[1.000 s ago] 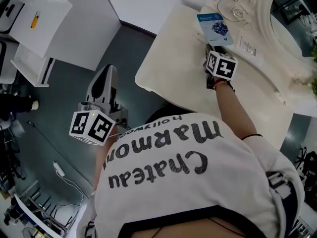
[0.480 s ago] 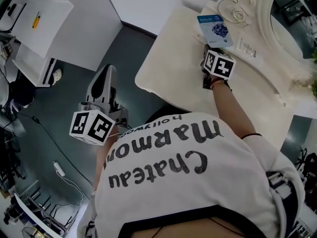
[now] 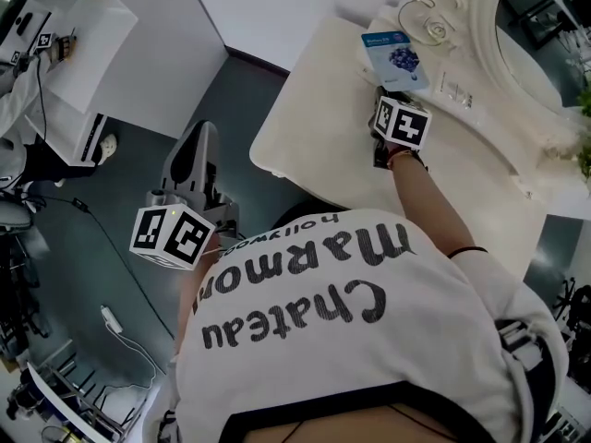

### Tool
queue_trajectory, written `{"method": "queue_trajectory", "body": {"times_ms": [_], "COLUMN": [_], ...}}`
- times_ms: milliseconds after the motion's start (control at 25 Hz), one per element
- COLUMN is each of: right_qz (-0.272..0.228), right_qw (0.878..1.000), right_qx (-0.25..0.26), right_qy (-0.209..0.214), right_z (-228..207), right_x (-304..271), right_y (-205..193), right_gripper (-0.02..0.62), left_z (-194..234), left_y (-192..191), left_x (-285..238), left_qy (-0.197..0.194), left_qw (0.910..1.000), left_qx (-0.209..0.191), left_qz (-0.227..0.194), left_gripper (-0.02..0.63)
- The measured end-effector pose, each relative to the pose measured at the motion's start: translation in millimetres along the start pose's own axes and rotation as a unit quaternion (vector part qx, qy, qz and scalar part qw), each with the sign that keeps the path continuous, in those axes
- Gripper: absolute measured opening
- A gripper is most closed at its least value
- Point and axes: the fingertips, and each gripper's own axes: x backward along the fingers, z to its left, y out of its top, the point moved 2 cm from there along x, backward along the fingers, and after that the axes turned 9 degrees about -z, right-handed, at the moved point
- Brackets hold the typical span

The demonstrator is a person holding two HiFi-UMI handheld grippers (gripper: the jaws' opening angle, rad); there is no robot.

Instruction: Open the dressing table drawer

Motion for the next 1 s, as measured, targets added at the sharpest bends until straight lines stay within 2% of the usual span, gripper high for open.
{"method": "queue_trajectory", "body": {"times_ms": [1000], "right_qz": [0.009], "right_qw": [1.000], "right_qx": [0.026], "right_qy": [-0.002], "right_z": [4.7], "right_x": [8.4], "right_y": [-7.2], "right_gripper": [0.100], "left_z": [4.0], "left_y": [3.1], "left_x": [14.8], "left_qy": [0.015], "left_qw": [0.9998], "left_qx": [0.003], "left_qz": [-0.016], "left_gripper": [0.023]}}
